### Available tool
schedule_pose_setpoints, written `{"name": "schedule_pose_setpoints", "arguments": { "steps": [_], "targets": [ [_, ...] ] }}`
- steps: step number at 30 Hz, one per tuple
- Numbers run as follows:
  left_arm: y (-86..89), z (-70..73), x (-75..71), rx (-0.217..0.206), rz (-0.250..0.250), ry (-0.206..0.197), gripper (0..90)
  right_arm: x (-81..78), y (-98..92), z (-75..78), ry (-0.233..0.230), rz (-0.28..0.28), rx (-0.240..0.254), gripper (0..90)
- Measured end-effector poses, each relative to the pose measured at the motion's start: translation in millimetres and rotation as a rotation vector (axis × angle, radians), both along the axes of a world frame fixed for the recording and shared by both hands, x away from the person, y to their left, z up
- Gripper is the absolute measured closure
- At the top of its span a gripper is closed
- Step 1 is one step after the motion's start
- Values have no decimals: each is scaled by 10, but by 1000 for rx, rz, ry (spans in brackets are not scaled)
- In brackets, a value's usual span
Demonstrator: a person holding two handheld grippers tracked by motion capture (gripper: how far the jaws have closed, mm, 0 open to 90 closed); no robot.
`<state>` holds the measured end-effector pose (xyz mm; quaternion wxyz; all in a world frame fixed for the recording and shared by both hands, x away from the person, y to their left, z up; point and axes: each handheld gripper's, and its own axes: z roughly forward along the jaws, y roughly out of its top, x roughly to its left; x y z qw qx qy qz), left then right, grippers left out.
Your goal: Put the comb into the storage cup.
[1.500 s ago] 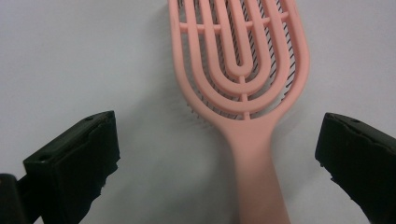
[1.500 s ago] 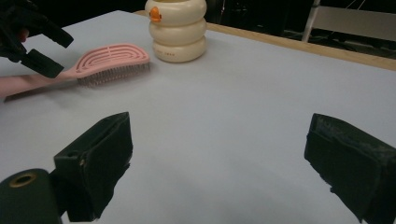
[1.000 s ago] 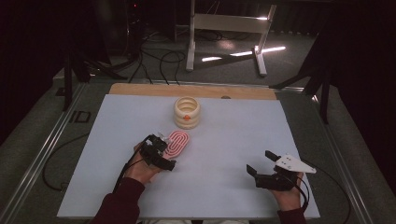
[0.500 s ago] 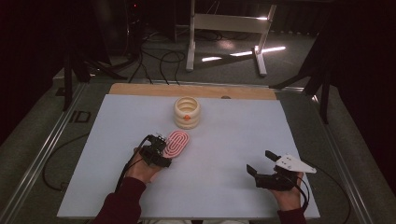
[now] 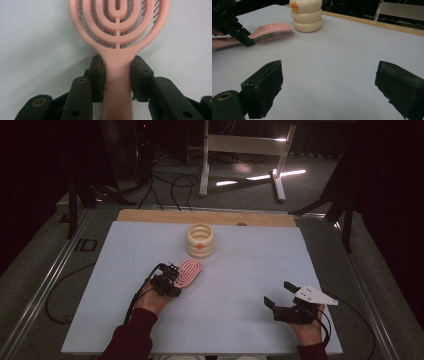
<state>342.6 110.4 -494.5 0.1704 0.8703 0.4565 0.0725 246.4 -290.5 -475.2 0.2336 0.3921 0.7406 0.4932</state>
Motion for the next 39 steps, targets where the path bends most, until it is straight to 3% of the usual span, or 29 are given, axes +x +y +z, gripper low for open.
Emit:
{"name": "schedule_pose_setpoints", "arguments": {
  "steps": [5,19,39],
  "targets": [
    [52,1,-5,-23,7,-4,690,-1,-4,1,3,-1,2,77],
    [116,15,-32,-25,22,-10,698,0,2,-2,3,3,0,77],
    [211,129,-77,-53,47,-70,699,5,9,-10,7,6,2,77]
  ]
}}
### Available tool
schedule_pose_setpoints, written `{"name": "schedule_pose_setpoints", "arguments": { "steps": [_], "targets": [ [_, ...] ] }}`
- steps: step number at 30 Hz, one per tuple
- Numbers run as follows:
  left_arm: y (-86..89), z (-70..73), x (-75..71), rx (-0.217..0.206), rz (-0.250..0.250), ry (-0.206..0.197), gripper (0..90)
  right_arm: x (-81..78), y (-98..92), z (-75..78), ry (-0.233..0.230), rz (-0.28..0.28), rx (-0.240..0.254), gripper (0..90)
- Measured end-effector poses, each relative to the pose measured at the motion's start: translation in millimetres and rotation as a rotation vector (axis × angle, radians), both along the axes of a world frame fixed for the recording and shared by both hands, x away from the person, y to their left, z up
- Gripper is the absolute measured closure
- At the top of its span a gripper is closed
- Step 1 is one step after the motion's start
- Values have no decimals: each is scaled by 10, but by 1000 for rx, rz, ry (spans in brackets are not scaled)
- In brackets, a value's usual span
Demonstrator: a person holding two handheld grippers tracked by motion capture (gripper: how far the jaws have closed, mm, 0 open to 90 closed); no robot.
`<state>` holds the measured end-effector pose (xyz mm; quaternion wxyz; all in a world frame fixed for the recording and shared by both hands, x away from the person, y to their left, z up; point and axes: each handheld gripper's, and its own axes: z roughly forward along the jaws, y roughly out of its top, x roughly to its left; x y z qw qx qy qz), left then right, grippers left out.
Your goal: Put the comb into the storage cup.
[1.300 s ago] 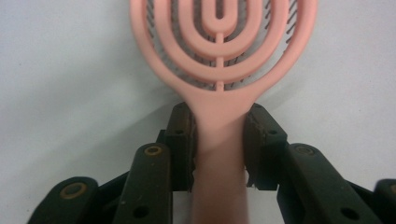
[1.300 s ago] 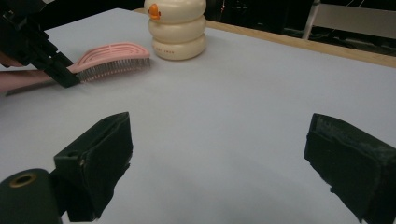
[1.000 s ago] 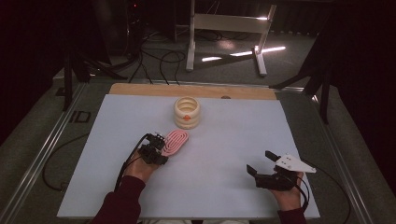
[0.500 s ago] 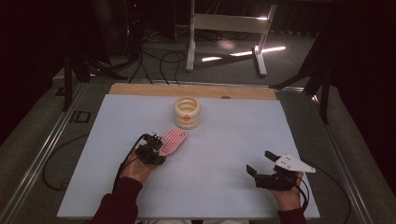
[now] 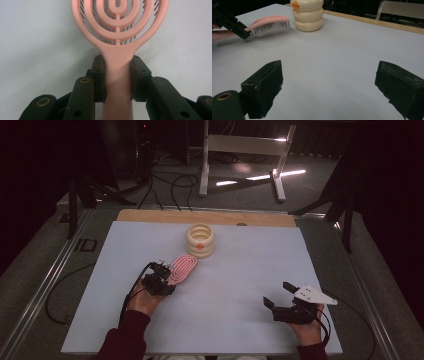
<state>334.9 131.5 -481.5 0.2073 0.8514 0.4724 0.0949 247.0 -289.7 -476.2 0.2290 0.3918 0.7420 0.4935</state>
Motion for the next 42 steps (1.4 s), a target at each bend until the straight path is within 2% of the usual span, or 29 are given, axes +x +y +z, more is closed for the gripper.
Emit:
{"name": "schedule_pose_setpoints", "arguments": {
  "steps": [1,7,12,14,16,18,19,20,22,25,27,28,33,37,38,39,42],
  "targets": [
    [18,26,-20,-11,7,-20,699,0,-3,1,1,-2,2,77],
    [36,72,-58,-25,20,-52,700,2,0,-3,4,-1,3,77],
    [70,119,-89,-31,24,-109,700,5,6,-9,8,1,2,77],
    [81,125,-91,-35,26,-115,699,6,5,-9,8,0,1,77],
    [110,144,-94,-40,31,-138,700,9,7,-11,10,2,1,77],
    [110,144,-94,-40,31,-138,700,10,9,-12,11,2,3,77],
    [128,160,-102,-46,32,-159,700,10,9,-12,11,2,3,77],
    [138,163,-121,-64,26,-184,700,15,14,-16,15,3,4,77],
    [138,163,-133,-64,26,-193,700,15,14,-17,15,3,4,77],
    [134,155,-176,-64,22,-229,700,19,19,-18,17,5,4,77],
    [137,155,-185,-66,19,-234,700,17,23,-17,18,7,3,77],
    [142,156,-204,-68,11,-253,700,17,25,-16,18,7,4,77],
    [162,190,-214,-71,11,-272,700,23,25,-12,23,6,11,77],
    [174,227,-248,-83,11,-322,700,25,44,-7,27,10,12,76],
    [174,227,-248,-83,11,-322,700,25,50,-4,29,10,11,76],
    [164,240,-277,-85,5,-344,700,26,57,-2,28,12,11,76],
    [156,258,-301,-87,-1,-365,700,35,71,1,29,14,11,76]
  ]
}}
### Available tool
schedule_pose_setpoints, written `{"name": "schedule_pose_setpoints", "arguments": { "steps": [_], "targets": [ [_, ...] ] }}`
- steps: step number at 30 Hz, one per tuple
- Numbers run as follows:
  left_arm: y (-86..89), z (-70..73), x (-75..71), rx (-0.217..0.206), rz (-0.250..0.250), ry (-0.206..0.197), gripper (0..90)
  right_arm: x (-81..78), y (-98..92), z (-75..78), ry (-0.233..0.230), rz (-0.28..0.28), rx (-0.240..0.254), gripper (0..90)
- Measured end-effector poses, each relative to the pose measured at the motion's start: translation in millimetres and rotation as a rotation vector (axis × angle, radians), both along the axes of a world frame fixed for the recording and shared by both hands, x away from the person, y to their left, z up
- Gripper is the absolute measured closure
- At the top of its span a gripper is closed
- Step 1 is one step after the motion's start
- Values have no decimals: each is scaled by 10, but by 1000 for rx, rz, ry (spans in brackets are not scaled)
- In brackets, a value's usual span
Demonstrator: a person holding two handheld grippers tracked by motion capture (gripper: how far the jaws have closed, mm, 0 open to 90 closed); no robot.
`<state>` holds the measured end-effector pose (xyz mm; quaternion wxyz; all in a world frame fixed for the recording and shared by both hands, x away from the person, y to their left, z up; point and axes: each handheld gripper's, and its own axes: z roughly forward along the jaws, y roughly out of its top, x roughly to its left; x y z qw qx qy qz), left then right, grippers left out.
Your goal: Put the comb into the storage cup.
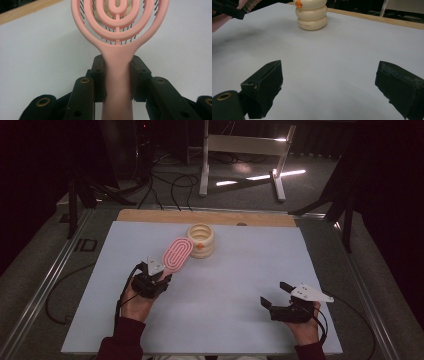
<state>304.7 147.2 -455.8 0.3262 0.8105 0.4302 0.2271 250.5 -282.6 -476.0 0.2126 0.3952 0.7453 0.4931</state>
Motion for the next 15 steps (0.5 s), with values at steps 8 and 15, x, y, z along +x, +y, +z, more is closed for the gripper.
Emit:
{"name": "schedule_pose_setpoints", "arguments": {
  "steps": [8,15],
  "targets": [
    [-2,56,-42,-9,-10,-44,699,16,-2,8,19,8,38,76],
    [-11,88,-76,-29,-13,-70,699,51,3,58,51,17,53,73]
  ]
}}
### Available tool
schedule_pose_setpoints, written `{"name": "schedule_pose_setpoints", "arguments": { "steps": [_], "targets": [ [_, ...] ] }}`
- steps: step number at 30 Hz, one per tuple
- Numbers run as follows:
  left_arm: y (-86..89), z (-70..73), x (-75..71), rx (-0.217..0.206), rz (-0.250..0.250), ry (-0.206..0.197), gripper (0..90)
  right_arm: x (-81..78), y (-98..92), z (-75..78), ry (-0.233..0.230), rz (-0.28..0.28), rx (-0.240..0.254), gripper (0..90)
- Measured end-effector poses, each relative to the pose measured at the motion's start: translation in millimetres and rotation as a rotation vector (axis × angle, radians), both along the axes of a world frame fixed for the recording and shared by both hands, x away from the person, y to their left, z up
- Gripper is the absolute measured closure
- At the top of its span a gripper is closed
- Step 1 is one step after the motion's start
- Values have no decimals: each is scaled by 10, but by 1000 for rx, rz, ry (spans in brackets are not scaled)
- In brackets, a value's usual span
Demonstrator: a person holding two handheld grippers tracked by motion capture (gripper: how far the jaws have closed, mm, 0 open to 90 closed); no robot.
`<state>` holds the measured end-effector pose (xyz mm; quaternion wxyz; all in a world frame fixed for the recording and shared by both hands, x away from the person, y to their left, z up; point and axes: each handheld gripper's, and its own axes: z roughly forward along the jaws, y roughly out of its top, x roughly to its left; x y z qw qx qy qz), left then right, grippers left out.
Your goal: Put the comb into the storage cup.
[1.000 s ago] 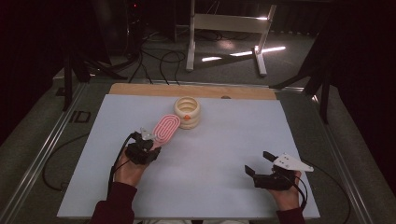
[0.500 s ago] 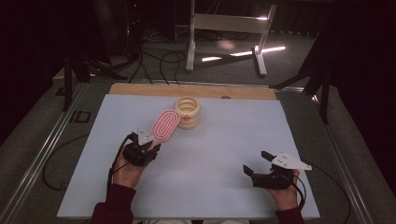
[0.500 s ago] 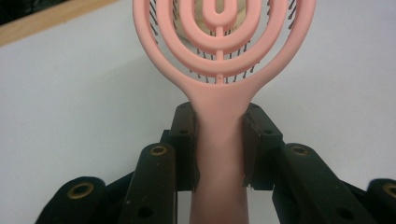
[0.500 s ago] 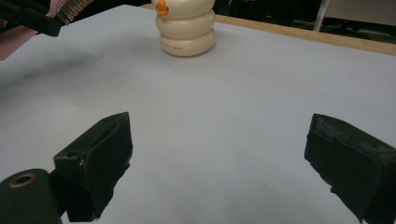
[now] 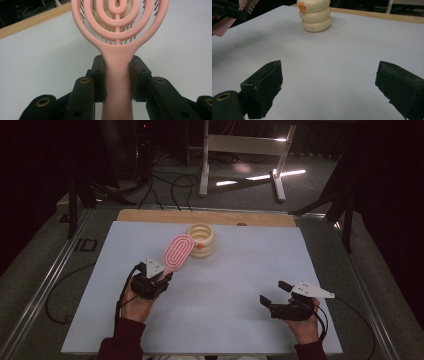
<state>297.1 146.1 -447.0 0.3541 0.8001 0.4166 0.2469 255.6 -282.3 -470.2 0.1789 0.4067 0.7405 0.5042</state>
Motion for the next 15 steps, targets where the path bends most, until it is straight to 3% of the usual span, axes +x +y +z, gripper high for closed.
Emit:
{"name": "schedule_pose_setpoints", "arguments": {
  "steps": [5,9,15],
  "targets": [
    [-6,36,-28,-5,-12,-27,700,48,43,25,16,15,-9,73],
    [-23,61,-43,-10,-22,-30,700,105,96,87,7,27,23,73],
    [-70,78,-67,1,-34,-51,699,188,194,191,14,32,3,74]
  ]
}}
